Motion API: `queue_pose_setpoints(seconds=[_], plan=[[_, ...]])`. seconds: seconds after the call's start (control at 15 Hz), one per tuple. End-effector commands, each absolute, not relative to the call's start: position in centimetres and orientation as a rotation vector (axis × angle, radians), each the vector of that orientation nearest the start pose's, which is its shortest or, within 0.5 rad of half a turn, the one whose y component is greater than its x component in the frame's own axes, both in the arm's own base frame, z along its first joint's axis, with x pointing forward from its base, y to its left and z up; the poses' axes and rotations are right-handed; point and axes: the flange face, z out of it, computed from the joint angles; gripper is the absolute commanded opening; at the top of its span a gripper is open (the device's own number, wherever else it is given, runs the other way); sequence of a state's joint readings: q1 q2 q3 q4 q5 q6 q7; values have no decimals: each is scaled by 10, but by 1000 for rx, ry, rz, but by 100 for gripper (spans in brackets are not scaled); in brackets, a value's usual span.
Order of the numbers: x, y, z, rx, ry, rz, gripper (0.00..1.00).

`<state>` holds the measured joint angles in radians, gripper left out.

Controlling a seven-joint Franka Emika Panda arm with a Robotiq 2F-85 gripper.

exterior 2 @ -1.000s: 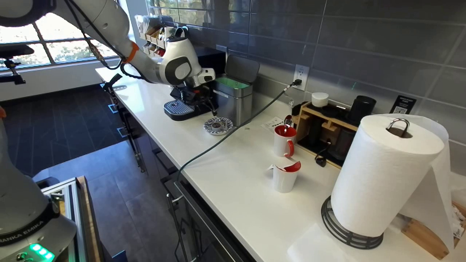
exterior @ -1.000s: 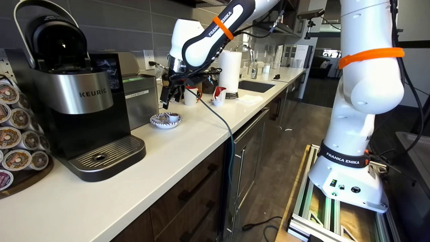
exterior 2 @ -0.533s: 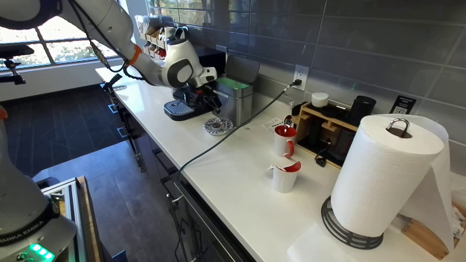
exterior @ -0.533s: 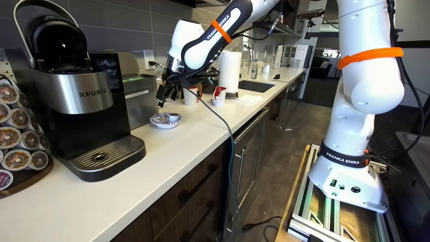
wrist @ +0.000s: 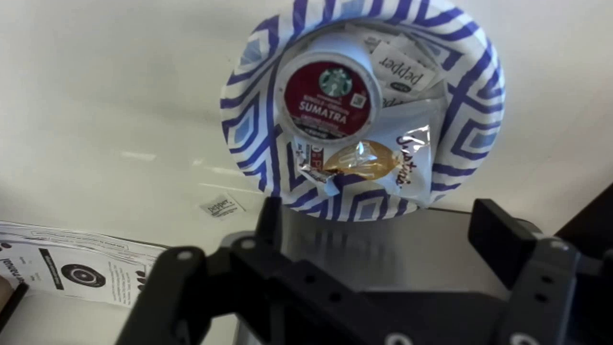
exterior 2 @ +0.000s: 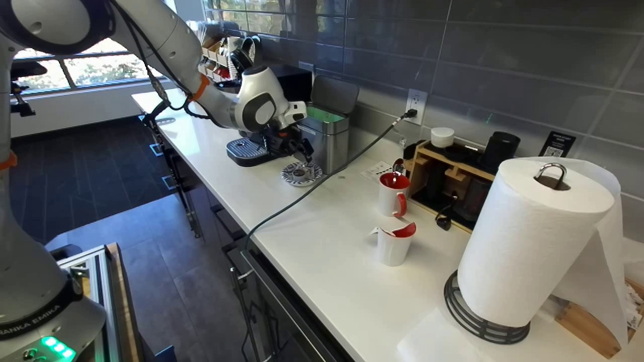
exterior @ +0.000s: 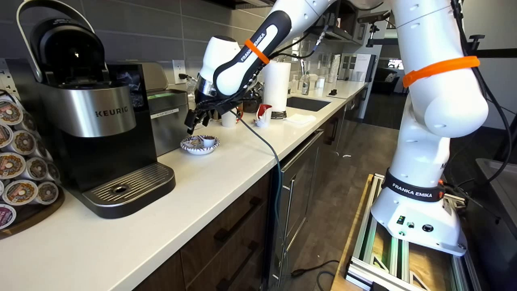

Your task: Put the item in the plate into the cabinet

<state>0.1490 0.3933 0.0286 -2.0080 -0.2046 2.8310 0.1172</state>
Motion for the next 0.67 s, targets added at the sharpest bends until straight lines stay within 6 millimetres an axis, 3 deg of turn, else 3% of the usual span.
queue_pose_setpoints(seconds=[0.0,0.6], plan=[[642,128,284,-3076,-325,-681,100],[656,131,261,-3059,-290,-671,93]])
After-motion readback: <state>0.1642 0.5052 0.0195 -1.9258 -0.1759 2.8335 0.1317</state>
